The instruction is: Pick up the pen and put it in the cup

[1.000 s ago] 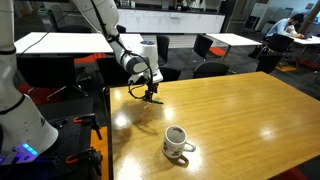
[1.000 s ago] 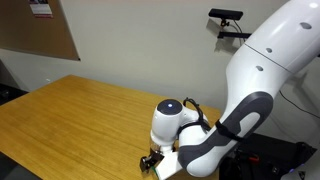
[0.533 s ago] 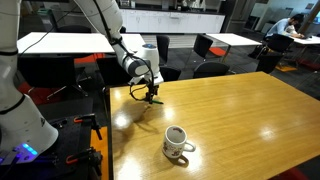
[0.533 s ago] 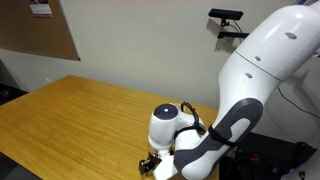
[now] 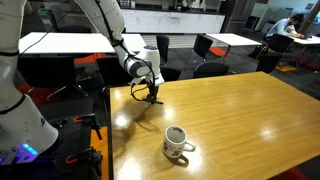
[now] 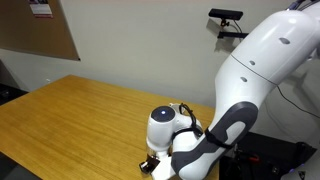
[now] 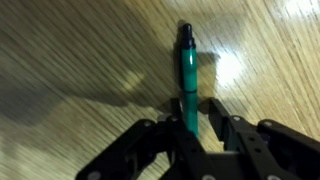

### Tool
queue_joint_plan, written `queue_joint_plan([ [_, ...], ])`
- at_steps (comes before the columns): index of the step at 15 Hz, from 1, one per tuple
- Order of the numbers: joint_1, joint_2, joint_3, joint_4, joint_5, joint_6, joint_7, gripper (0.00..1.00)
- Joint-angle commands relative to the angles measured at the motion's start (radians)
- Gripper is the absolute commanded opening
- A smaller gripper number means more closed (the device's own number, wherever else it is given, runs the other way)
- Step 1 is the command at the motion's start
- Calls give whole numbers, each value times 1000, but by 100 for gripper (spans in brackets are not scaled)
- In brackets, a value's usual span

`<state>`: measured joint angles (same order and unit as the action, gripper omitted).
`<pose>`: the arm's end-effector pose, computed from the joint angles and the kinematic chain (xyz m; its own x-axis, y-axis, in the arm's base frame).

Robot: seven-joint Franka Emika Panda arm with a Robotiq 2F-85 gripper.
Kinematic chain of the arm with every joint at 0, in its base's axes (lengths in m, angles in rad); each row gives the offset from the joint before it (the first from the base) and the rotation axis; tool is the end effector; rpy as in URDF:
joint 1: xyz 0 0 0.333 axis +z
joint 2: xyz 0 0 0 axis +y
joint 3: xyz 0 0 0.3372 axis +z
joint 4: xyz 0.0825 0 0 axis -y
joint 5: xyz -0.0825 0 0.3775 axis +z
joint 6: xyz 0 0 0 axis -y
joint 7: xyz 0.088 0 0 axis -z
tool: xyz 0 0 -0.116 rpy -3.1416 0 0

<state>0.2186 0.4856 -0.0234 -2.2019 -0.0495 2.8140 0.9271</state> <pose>0.5607 0.1131 0.1857 0.7693 -0.6308 0.1013 -0.6256 -0.7760 -0.0806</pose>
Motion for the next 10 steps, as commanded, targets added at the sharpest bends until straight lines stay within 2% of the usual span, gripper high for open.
queue_joint_plan([
  [1,19,10,-17,20,29,-6,-29,4],
  [3,20,10,-21,19,28,-8,-27,0],
  [5,31,3,-28,15,19,-14,-19,3],
  [10,160,-46,-140,-20,-69,-26,69,3],
])
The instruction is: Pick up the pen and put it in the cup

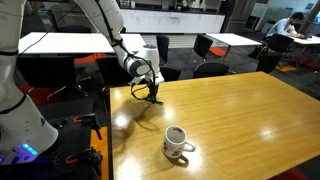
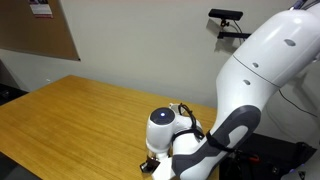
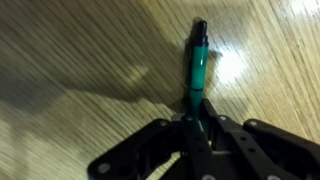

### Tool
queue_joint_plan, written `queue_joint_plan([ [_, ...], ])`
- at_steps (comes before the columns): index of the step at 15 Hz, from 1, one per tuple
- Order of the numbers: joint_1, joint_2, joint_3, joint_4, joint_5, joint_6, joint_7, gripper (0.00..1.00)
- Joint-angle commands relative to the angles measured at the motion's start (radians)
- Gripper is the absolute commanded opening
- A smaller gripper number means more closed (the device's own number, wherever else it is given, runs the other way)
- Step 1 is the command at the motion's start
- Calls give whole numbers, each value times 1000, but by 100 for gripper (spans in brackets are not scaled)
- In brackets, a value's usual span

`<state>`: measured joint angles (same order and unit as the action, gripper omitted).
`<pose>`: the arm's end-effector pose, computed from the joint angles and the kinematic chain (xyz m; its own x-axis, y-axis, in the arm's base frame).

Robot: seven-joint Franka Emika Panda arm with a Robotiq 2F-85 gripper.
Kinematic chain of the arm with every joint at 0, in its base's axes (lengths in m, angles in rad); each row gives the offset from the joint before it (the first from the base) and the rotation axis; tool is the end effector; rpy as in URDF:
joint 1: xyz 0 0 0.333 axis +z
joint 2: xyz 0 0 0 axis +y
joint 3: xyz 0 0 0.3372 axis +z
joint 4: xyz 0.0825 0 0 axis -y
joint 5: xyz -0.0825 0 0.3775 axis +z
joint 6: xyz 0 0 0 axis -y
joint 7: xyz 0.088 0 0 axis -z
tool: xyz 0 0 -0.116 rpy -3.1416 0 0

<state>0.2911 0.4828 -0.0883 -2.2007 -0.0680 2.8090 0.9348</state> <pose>0.5602 0.1181 0.1881 0.7831 -0.6081 0.1302 -0.6064 -0.7931 -0.0568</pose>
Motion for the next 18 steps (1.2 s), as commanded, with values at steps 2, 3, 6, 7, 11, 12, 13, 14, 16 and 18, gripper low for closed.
queue_joint_plan([
  [2,135,-56,-116,-25,-94,-30,95,3],
  [3,142,-67,-120,-29,-106,-35,98,3],
  [6,101,-109,-67,-52,-88,-39,29,3],
  [7,85,-127,-50,-63,-78,-38,3,3],
  [11,41,-193,-11,-99,-62,-68,-59,3],
  [12,41,-211,-17,-105,-74,-89,-51,3],
  [13,34,-230,-14,-112,-80,-109,-55,3],
  [14,24,-250,-7,-119,-81,-131,-65,3],
  [16,18,-291,-11,-128,-111,-184,-44,3],
  [18,-14,-330,18,-134,-91,-240,-86,3],
])
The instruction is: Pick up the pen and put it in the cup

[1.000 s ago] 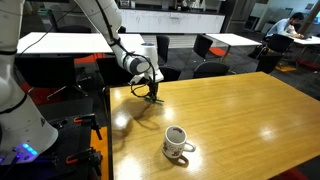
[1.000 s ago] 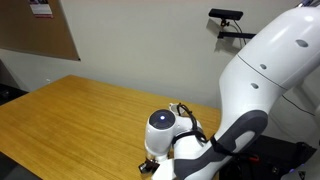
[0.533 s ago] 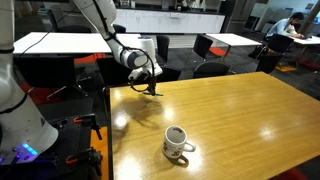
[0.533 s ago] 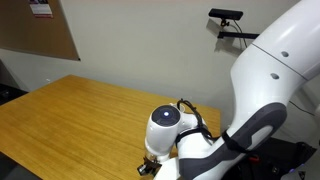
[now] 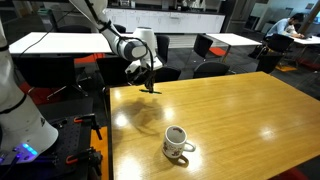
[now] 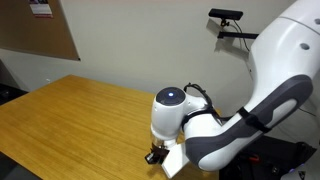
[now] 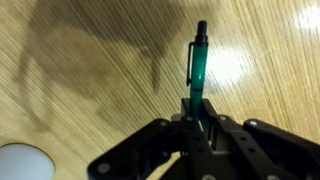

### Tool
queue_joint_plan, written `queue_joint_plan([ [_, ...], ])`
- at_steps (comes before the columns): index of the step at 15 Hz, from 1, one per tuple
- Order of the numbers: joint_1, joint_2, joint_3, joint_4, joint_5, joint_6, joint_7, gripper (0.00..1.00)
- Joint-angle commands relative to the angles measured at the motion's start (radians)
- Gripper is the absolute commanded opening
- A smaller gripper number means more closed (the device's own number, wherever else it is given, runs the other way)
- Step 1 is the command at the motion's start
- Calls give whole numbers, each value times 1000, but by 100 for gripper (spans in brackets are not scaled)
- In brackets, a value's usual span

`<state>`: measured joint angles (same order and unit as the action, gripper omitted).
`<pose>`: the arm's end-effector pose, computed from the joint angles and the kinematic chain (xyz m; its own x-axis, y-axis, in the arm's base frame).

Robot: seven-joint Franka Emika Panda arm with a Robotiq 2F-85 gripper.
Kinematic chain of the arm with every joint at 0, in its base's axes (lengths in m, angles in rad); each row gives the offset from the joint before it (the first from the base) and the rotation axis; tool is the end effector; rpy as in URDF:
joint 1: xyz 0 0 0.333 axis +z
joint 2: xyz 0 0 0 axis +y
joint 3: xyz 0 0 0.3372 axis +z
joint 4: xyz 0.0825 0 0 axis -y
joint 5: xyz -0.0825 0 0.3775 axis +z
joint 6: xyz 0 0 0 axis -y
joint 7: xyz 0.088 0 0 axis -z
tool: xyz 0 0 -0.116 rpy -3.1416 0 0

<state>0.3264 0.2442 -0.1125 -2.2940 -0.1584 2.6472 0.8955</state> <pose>0.5305 0.1190 0.2711 0.8466 -0.5096 0.1535 -0.5149 -0.8572 -0.0054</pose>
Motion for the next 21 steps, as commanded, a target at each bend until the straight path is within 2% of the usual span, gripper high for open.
queue_joint_plan([
  [1,-65,-108,58,-42,14,-104,-76,3],
  [5,-133,-159,121,-47,98,-181,-258,3],
  [7,-148,-170,127,-49,91,-199,-275,3],
  [10,-145,-161,114,-53,-30,-171,-126,3],
  [14,-134,-156,103,-50,-268,-176,174,3],
  [17,-130,-153,105,-38,-442,-214,406,3],
  [21,-134,-145,119,-26,-606,-291,670,3],
])
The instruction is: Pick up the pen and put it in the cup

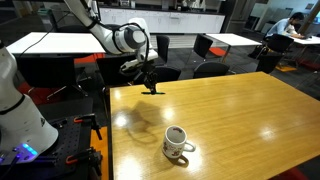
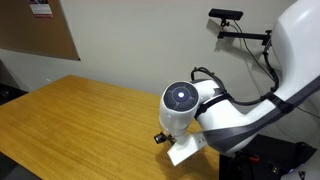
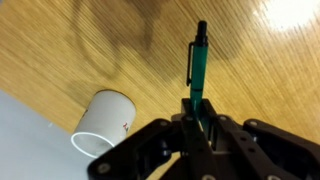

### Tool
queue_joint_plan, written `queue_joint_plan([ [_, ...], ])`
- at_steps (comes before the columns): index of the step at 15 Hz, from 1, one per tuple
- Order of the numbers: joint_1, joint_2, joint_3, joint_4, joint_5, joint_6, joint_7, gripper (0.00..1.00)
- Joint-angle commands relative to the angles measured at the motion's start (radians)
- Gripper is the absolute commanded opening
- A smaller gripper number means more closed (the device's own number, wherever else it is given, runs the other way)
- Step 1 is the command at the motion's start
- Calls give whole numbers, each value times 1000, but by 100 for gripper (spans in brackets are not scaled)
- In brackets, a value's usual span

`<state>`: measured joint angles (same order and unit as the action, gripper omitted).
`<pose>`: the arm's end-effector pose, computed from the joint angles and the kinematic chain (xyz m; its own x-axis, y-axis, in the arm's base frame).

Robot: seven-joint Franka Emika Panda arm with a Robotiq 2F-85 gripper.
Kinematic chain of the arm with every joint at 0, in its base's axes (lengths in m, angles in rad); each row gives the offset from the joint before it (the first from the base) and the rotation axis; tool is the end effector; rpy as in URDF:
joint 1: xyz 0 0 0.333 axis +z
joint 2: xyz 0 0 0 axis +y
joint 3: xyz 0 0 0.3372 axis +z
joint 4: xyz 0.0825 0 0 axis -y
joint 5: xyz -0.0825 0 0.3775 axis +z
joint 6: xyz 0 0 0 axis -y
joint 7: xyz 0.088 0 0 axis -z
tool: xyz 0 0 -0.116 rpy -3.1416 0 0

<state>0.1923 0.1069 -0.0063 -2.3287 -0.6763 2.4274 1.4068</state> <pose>0.5066 0.0893 0.3104 0.7299 -0.5667 0.3821 -0.6606 -0.7286 0.1812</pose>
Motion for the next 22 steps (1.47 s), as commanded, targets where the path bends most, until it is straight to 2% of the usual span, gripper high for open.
queue_joint_plan([
  [1,-2,-6,17,11,-117,-95,218,3],
  [4,-4,-3,28,13,-210,-165,412,3],
  [11,-14,13,49,23,-341,-333,796,3],
  [17,-27,37,48,36,-365,-466,983,3],
  [22,-47,58,40,49,-349,-556,1085,3],
])
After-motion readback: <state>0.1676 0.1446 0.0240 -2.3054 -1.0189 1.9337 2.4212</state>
